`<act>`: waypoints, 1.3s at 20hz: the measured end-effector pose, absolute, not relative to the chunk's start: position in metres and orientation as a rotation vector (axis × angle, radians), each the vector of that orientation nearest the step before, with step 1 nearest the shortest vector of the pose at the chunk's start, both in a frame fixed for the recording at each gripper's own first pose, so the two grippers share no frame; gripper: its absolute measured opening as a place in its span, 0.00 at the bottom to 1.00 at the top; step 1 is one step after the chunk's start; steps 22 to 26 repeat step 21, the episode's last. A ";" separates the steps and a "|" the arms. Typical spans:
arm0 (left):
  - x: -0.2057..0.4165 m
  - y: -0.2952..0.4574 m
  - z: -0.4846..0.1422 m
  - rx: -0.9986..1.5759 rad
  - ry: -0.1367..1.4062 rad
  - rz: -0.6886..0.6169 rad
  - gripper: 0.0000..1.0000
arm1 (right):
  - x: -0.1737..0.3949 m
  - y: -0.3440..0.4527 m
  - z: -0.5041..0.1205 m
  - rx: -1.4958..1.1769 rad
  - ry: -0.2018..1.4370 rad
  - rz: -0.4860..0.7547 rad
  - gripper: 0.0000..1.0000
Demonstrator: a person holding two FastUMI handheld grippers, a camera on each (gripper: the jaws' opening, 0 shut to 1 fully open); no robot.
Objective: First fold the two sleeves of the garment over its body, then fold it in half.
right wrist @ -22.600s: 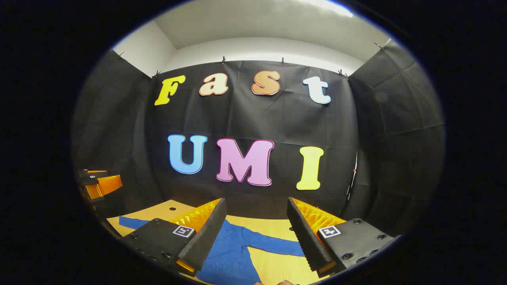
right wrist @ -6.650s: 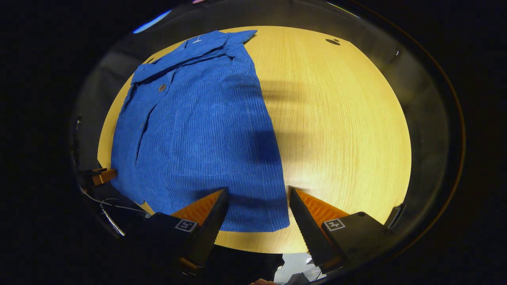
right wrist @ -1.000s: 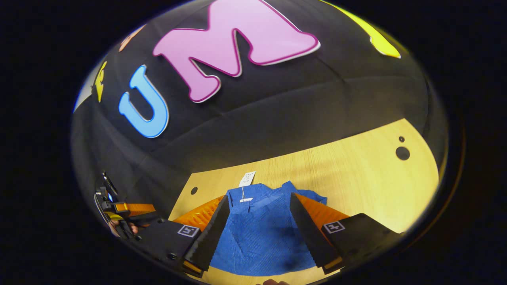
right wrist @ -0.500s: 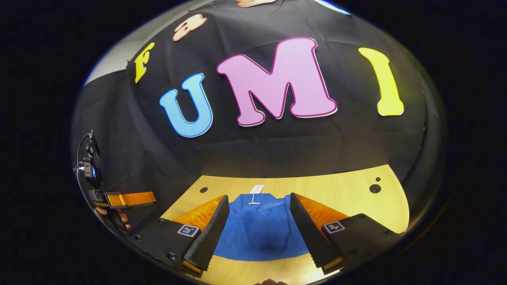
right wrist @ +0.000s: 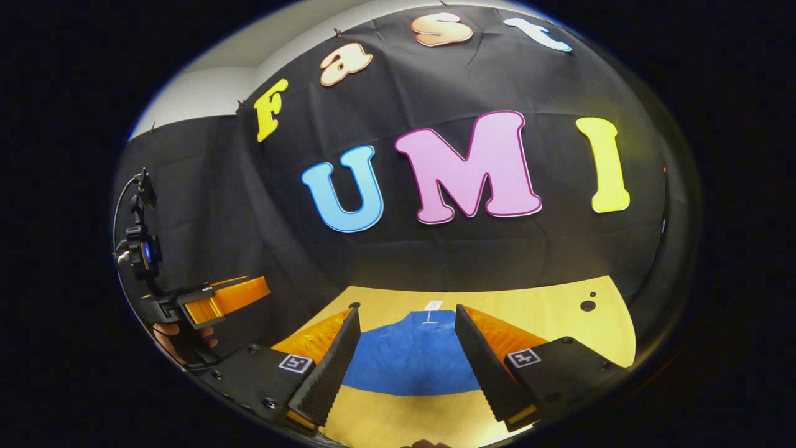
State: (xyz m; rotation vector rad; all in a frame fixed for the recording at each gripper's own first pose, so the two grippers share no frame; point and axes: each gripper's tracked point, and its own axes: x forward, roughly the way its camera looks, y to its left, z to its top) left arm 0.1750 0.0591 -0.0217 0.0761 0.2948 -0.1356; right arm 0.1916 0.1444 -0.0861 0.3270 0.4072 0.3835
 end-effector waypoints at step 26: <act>0.135 0.045 0.046 0.203 0.038 -0.087 0.81 | 0.171 0.150 -0.009 0.161 0.238 0.388 0.97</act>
